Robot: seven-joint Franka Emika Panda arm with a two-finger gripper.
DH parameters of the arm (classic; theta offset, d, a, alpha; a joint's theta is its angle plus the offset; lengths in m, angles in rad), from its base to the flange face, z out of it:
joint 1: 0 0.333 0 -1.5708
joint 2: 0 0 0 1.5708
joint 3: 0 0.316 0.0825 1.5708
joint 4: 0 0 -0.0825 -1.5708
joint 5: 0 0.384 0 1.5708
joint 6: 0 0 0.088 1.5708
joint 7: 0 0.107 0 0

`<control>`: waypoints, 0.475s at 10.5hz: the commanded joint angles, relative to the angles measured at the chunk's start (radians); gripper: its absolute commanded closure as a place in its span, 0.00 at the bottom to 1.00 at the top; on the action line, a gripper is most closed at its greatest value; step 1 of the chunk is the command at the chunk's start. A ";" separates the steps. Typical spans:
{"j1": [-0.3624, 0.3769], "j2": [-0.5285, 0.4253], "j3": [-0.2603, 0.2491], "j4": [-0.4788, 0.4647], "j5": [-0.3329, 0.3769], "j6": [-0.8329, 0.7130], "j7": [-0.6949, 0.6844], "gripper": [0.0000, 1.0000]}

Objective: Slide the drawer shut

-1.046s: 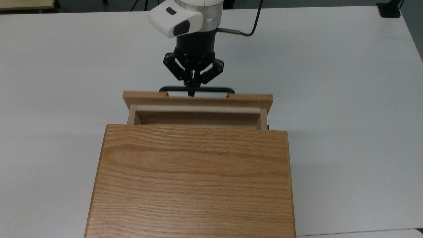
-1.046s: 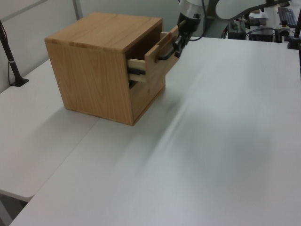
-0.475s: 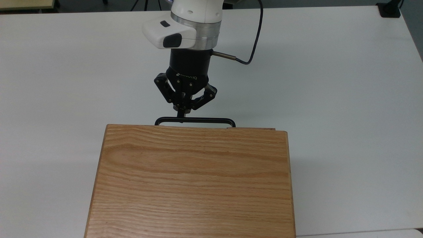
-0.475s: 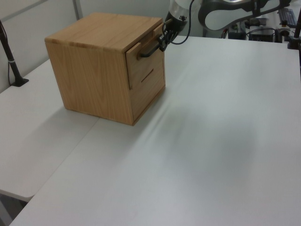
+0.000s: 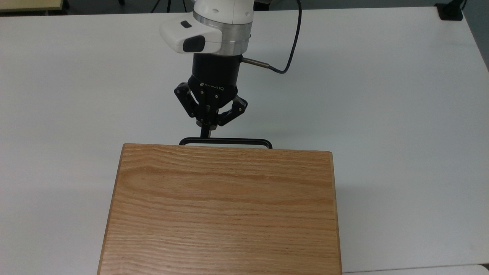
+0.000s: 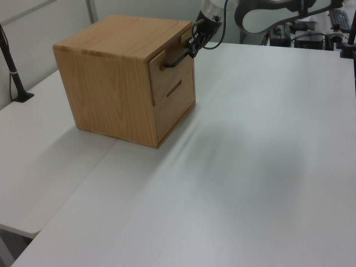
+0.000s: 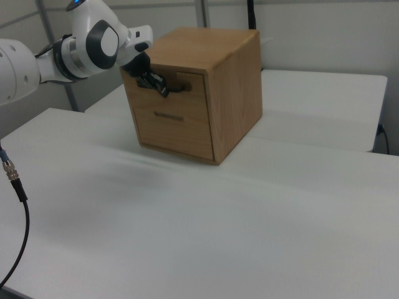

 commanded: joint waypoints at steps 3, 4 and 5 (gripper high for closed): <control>-0.011 -0.195 0.035 -0.079 0.075 -0.422 -0.017 0.92; -0.020 -0.231 0.035 -0.081 0.142 -0.505 -0.043 0.75; -0.047 -0.274 0.035 -0.090 0.236 -0.573 -0.095 0.09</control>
